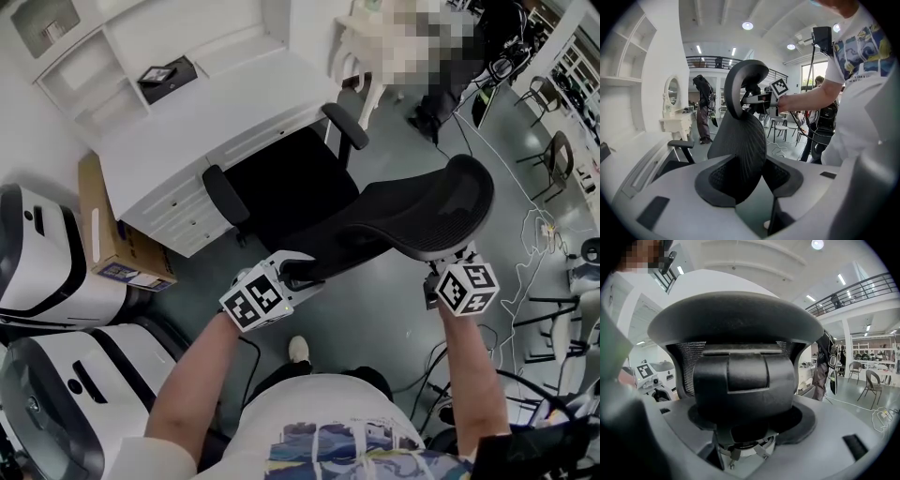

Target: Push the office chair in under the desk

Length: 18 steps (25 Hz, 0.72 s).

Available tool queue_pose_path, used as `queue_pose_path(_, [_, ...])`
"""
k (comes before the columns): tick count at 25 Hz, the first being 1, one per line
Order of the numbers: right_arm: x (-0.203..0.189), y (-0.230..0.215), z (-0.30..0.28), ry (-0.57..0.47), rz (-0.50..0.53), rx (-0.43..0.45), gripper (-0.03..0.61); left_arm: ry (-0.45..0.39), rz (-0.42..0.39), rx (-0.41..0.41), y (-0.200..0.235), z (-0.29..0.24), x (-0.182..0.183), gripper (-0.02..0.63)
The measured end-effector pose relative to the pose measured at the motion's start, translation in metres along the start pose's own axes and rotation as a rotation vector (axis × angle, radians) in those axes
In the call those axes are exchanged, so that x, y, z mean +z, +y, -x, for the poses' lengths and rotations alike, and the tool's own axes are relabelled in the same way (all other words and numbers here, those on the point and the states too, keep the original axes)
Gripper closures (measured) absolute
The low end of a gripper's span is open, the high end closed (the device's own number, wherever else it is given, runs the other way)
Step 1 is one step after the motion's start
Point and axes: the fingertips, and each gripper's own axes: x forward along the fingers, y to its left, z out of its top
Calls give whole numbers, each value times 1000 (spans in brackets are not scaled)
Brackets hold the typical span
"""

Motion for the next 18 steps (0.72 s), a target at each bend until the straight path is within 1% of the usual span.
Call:
queue_pose_path(6, [1, 2, -4, 3, -1, 0, 255, -21, 7, -10, 3, 2, -1, 436])
queue_pose_path(13, [-1, 2, -3, 12, 8, 7, 253, -12, 17, -29, 3, 0, -2, 431])
queue_pose_path(18, [-2, 3, -2, 11, 15, 17, 255, -6, 30, -17, 3, 1, -2, 416])
